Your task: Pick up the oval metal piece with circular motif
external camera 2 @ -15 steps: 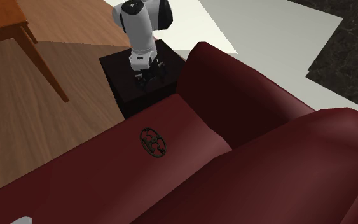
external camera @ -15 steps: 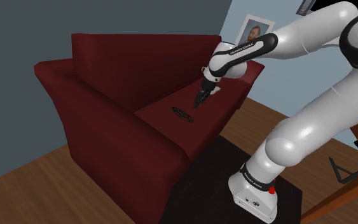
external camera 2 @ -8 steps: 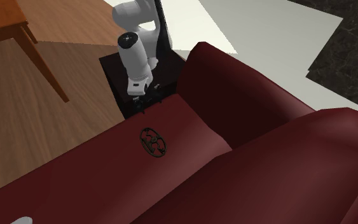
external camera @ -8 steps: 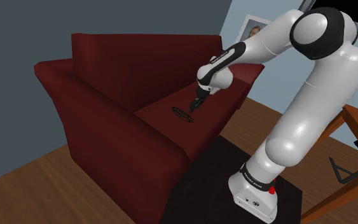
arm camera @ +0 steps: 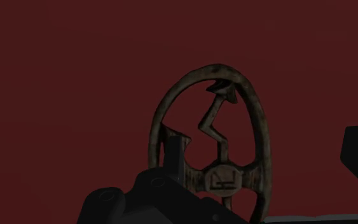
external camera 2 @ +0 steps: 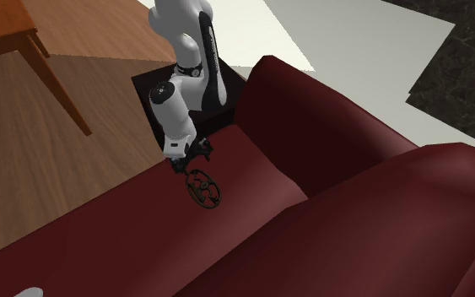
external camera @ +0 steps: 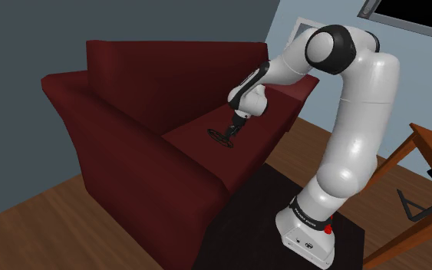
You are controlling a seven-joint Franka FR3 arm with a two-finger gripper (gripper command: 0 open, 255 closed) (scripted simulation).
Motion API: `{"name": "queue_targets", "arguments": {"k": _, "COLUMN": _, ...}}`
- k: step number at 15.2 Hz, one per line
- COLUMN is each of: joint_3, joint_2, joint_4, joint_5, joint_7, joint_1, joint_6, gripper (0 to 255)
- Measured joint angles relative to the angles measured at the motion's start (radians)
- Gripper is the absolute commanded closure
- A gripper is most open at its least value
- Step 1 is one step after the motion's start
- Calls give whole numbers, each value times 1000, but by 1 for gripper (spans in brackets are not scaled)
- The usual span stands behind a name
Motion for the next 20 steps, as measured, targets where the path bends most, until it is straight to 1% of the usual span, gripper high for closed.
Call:
{"name": "queue_targets", "arguments": {"k": 3, "joint_3": 26, "joint_2": 58, "joint_4": 26, "joint_5": 39, "joint_7": -36, "joint_1": -24, "joint_6": 28, "gripper": 0}}
{"name": "queue_targets", "arguments": {"k": 8, "joint_3": 58, "joint_2": 117, "joint_4": 47, "joint_5": 77, "joint_7": -68, "joint_1": -45, "joint_6": 66, "gripper": 0}}
{"name": "queue_targets", "arguments": {"k": 9, "joint_3": 59, "joint_2": 119, "joint_4": 48, "joint_5": 79, "joint_7": -70, "joint_1": -46, "joint_6": 68, "gripper": 255}}
{"name": "queue_targets", "arguments": {"k": 16, "joint_3": 58, "joint_2": 111, "joint_4": 45, "joint_5": 85, "joint_7": -75, "joint_1": -52, "joint_6": 89, "gripper": 255}}
{"name": "queue_targets", "arguments": {"k": 20, "joint_3": 54, "joint_2": 109, "joint_4": 51, "joint_5": 79, "joint_7": -71, "joint_1": -49, "joint_6": 73, "gripper": 255}}
